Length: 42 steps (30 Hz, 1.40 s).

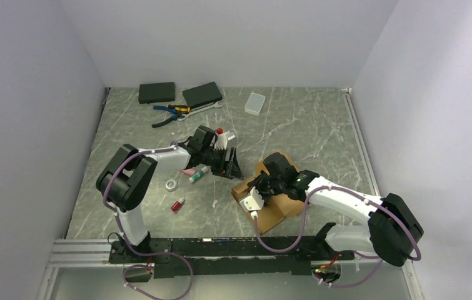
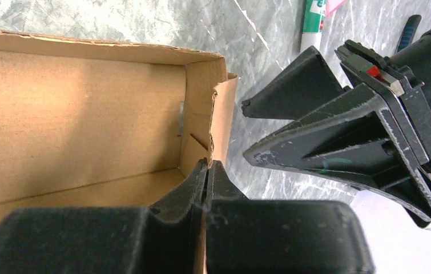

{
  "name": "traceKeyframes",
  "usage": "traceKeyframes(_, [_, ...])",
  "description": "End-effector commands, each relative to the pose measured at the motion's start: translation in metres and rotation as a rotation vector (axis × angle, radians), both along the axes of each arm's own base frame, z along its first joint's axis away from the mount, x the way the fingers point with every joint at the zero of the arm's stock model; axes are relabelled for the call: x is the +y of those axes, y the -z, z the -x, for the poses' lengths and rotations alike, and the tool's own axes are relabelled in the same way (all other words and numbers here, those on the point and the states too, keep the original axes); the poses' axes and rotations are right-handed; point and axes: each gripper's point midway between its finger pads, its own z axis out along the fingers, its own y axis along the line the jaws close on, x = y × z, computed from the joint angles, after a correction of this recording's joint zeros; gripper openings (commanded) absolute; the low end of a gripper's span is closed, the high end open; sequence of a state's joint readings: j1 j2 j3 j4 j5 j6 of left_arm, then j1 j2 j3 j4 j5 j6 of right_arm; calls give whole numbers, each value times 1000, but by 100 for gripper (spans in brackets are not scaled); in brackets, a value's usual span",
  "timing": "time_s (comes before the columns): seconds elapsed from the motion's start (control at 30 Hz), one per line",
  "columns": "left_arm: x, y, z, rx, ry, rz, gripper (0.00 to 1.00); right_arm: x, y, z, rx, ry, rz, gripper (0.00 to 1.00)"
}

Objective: Fold the paper box

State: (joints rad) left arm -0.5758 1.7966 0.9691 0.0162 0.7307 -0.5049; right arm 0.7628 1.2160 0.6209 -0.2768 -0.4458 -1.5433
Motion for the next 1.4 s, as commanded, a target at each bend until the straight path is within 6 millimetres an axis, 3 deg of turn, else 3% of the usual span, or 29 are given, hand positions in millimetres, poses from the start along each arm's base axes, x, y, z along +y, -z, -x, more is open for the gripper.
traceKeyframes(0.0, [-1,1,2,-23,44,-30,73,-9,18,20,66,-33,48,0])
traceKeyframes(0.83, [-8,-5,15,-3,96,19,71,-12,24,27,88,-53,59,16])
traceKeyframes(1.1, [-10,2,20,2,110,-16,70,-12,25,29,94,-59,61,23])
traceKeyframes(1.37, [-12,8,22,13,117,-48,60,-12,27,30,96,-59,61,29])
